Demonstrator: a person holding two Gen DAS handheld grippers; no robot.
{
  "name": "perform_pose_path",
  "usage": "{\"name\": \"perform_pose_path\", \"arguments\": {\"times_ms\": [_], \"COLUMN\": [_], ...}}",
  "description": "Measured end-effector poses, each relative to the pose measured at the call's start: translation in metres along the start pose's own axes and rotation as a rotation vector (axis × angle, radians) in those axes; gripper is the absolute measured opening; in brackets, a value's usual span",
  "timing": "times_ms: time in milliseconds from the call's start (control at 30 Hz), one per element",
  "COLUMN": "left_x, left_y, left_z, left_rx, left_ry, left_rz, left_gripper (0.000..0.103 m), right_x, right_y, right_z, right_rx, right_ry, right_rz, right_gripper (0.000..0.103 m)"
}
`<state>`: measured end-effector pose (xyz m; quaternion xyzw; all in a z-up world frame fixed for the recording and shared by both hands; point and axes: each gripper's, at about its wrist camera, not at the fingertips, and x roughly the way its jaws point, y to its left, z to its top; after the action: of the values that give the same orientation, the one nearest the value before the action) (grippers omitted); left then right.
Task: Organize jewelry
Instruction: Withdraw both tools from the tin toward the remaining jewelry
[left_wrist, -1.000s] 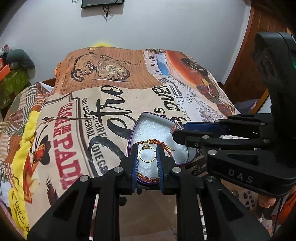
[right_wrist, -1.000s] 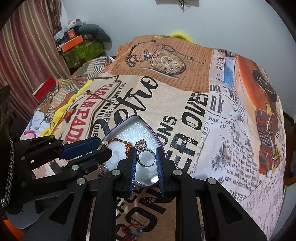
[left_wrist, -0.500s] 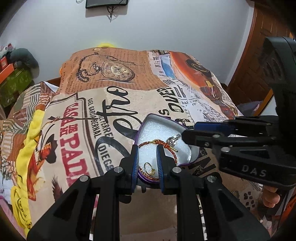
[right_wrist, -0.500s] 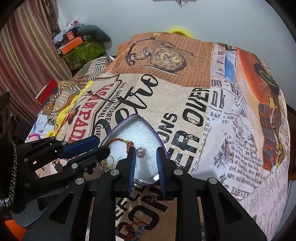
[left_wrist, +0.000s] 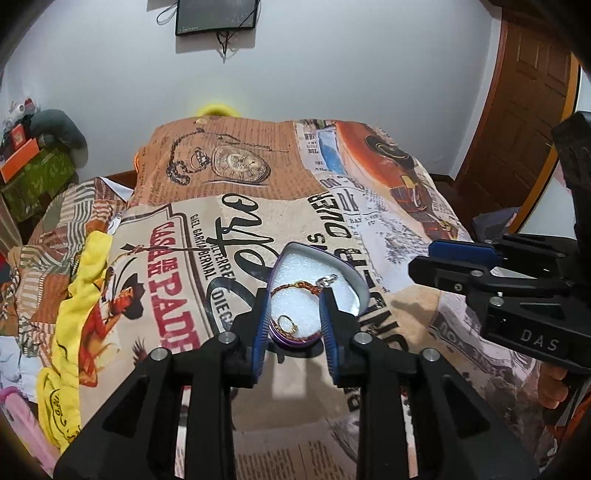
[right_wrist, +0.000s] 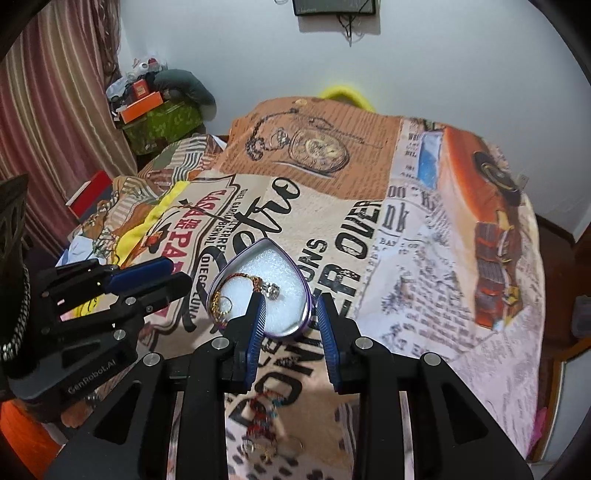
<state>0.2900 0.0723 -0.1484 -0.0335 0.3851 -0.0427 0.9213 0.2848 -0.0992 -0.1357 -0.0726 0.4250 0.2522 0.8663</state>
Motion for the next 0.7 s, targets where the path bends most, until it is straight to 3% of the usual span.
{"name": "perform_pose_path", "arguments": {"times_ms": [367,700], "left_x": [-0.033,-0.032], "left_y": [-0.027,-0.056], "left_z": [-0.019,-0.045], "left_rx": [0.057,0.086], "left_ry": [0.002,0.060], "left_rz": [0.011,-0.033], "left_gripper": [0.035,0.036], "right_x": [-0.044,-0.068], "right_y": [0.002,-0.017], "right_z": [-0.032,-0.062], "right_rx": [-0.023,0.014], "right_ry": [-0.044,-0.055], "right_rz": [-0.060,-0.110], "right_gripper": [0.027,0.033]}}
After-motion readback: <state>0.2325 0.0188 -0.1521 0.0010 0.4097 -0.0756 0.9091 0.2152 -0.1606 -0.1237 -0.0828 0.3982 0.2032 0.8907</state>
